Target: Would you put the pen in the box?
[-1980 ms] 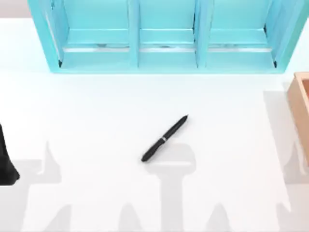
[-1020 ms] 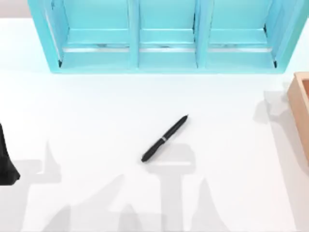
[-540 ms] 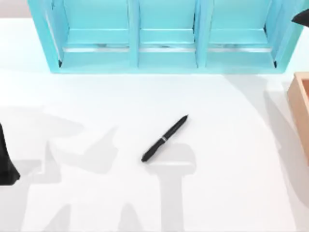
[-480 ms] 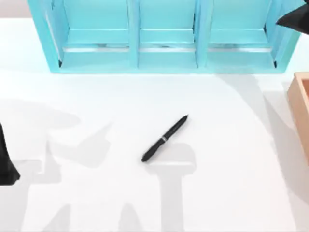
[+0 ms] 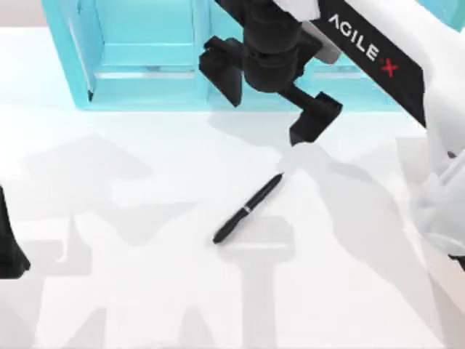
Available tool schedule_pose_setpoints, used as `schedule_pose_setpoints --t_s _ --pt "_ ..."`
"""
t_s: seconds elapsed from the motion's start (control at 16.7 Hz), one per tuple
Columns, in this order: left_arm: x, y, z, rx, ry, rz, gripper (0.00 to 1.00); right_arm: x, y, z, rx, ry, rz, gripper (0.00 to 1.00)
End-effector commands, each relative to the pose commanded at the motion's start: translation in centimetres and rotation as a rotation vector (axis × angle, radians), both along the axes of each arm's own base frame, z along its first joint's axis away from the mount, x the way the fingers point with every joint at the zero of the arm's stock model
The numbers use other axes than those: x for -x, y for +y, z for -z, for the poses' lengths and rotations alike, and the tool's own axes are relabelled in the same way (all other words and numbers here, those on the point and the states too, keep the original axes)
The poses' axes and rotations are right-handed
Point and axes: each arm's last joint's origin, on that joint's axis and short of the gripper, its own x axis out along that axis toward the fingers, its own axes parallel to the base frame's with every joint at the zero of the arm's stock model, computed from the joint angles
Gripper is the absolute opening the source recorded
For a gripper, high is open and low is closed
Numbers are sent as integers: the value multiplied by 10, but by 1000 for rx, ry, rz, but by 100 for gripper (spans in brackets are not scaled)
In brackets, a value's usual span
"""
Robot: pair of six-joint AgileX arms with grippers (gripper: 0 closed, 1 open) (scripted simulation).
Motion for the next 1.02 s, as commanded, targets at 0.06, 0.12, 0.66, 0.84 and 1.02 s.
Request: schedule_pose_setpoints --t_s 0.06,0.12,0.66,0.84,1.02 --pt "0 0 0 0 0 0 100 4 11 16 32 37 2 100" --pt "0 0 0 0 0 0 100 8 21 30 62 67 4 100" --pt "0 0 0 0 0 0 100 17 36 59 127 129 6 100" --pt "0 0 0 0 0 0 100 15 37 64 126 126 4 100" --pt "0 0 0 0 0 0 100 11 38 81 127 126 3 100"
